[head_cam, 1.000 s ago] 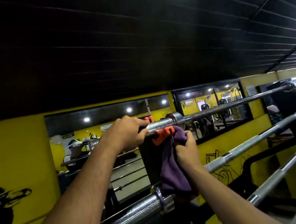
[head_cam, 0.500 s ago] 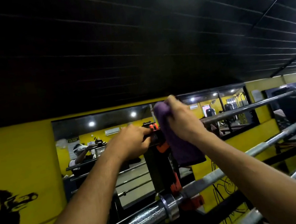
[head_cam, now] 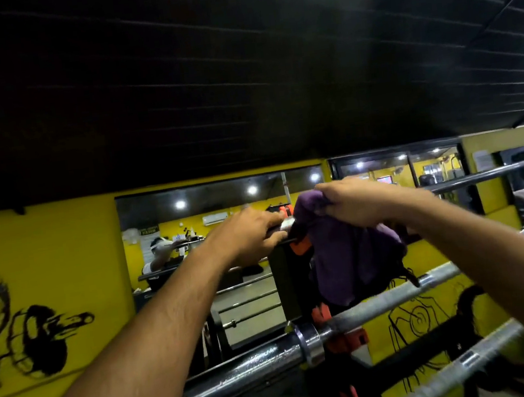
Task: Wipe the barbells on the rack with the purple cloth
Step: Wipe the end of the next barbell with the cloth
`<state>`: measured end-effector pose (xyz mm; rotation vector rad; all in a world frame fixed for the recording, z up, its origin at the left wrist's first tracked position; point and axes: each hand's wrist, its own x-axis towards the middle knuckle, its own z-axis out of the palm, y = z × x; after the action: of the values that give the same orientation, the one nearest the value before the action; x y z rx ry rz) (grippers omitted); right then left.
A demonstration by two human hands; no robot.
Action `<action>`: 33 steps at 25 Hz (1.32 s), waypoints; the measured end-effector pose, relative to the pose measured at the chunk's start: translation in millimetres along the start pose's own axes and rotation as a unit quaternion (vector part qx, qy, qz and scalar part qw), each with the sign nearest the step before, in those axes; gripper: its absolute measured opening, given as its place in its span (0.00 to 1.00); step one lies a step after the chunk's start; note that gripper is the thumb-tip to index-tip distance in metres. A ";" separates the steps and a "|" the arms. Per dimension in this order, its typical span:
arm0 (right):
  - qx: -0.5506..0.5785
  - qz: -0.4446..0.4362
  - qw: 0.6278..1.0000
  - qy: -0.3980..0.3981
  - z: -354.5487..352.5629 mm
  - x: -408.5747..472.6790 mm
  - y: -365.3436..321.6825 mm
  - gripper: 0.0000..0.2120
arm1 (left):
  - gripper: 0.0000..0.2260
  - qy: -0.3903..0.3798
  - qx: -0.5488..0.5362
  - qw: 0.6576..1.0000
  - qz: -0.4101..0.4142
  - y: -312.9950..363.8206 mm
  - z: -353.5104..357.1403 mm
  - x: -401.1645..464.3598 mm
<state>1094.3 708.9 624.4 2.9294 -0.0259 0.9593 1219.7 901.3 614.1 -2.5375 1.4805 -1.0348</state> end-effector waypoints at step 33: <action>0.325 0.163 0.791 0.492 15.8 3.2 -101.2 0.08 | 0.31 -0.153 -0.161 0.971 0.095 -75.4 64.8 -257.8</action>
<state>1109.7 809.0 608.4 2.4548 -0.1864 2.9178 1228.8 1125.5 452.9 -2.5302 1.8694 -0.3817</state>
